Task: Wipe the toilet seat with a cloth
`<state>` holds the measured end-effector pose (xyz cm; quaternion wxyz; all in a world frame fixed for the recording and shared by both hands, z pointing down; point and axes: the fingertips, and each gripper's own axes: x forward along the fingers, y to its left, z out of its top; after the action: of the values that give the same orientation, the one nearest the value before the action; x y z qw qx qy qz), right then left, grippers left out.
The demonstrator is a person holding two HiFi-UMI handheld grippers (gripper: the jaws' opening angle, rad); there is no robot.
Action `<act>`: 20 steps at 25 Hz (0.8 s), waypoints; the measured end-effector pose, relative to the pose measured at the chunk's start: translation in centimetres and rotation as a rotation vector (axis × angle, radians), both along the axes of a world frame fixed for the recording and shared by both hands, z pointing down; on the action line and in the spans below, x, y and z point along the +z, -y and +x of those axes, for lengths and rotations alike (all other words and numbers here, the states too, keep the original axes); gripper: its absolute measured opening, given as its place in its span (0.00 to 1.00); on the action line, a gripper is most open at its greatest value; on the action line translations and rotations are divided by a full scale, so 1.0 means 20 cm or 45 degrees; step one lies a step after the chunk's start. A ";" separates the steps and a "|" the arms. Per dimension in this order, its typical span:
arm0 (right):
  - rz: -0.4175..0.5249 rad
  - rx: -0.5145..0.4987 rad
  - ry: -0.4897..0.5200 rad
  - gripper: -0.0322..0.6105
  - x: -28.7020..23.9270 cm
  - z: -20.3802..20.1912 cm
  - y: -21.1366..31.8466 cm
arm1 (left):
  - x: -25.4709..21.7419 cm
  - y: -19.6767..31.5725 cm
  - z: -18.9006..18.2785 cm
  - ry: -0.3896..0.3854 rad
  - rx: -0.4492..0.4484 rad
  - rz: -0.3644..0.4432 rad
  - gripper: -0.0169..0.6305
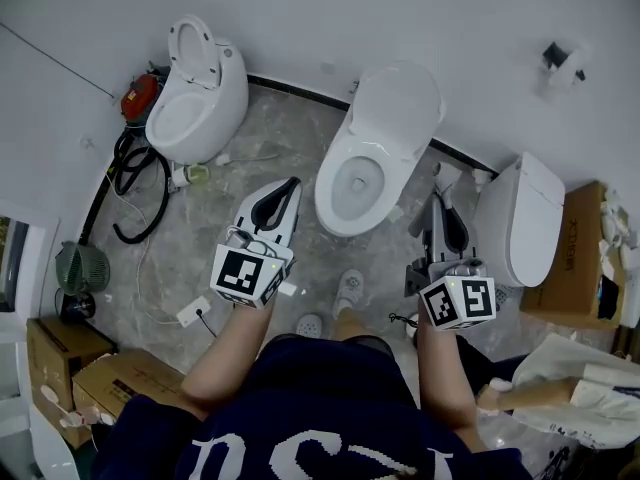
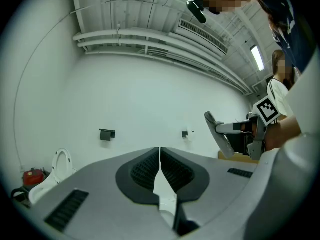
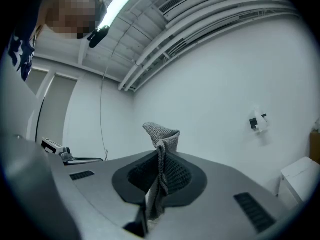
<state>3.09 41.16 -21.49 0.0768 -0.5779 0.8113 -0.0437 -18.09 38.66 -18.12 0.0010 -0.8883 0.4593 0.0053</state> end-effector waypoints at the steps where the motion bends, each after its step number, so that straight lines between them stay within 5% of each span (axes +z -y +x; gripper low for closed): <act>1: 0.004 -0.013 0.003 0.11 -0.01 0.02 0.06 | -0.01 0.05 0.02 0.000 -0.011 0.004 0.07; 14: 0.007 -0.125 0.047 0.11 -0.01 0.51 0.79 | -0.02 0.65 0.40 0.044 -0.169 0.000 0.07; 20: -0.030 -0.140 0.065 0.11 0.06 0.51 0.99 | 0.02 0.86 0.44 0.056 -0.181 -0.029 0.07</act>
<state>13.37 21.42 -20.21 0.0880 -0.5322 0.8390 -0.0720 -9.25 21.51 -17.73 0.0013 -0.8532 0.5212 -0.0197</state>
